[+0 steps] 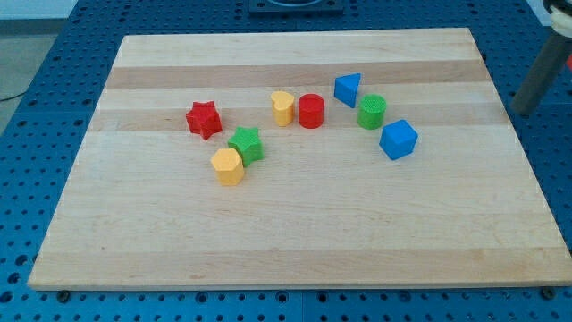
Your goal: Move the blue cube towards the top center
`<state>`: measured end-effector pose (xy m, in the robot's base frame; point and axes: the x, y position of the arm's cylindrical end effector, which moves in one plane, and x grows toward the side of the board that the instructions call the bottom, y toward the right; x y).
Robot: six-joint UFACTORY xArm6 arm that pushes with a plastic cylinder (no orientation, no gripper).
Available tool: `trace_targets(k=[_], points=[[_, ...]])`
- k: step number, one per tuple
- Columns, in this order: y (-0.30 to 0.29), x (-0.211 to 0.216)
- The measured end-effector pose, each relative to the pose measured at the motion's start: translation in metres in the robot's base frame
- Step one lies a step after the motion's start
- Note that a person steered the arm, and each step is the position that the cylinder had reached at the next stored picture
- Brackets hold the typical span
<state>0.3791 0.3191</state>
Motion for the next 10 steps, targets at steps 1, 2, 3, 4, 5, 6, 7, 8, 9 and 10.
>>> trace_targets(k=[1, 2, 3, 4, 5, 6, 7, 8, 9, 10], points=[[0.0, 0.0], [0.0, 0.006], [-0.001, 0.043], [-0.012, 0.059], [-0.025, 0.062], [-0.052, 0.077], [-0.09, 0.079], [-0.122, 0.087], [-0.146, 0.09], [-0.169, 0.089]])
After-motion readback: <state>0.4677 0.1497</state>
